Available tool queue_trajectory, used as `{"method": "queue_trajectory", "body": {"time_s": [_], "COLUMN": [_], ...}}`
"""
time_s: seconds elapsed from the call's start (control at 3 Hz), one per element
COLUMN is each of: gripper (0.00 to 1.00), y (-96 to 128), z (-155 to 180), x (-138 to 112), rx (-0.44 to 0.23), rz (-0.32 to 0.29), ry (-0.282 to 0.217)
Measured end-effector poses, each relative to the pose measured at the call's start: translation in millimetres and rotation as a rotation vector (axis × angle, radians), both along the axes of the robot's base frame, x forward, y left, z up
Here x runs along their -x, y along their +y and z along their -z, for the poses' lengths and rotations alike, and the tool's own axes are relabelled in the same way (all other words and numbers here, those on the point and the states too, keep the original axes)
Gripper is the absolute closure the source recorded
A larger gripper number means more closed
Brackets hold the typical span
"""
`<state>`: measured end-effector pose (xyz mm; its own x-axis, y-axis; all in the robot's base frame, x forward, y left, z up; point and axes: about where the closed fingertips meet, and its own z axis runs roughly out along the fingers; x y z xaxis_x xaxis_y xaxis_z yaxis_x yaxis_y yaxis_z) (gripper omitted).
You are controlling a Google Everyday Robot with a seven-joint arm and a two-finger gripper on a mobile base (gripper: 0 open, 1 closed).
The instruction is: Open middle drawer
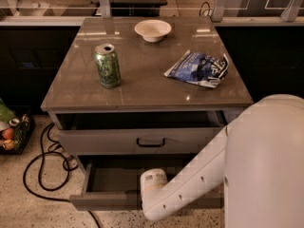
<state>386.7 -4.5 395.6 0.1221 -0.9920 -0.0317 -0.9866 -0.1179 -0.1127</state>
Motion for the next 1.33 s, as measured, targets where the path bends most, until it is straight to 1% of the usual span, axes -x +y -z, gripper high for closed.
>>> {"method": "queue_trajectory", "body": {"time_s": [0.33, 0.67, 1.0, 1.33], "gripper": [1.00, 1.00, 0.82, 0.58], "y": [4.3, 4.6, 6.5, 6.5], "z": [-11.9, -8.4, -11.9, -9.1], "x": [19.7, 20.9, 28.5, 28.5], "rx": [0.020, 0.021, 0.029, 0.029], "rz": [0.026, 0.027, 0.037, 0.036], "ry": [-0.048, -0.051, -0.067, -0.067]}}
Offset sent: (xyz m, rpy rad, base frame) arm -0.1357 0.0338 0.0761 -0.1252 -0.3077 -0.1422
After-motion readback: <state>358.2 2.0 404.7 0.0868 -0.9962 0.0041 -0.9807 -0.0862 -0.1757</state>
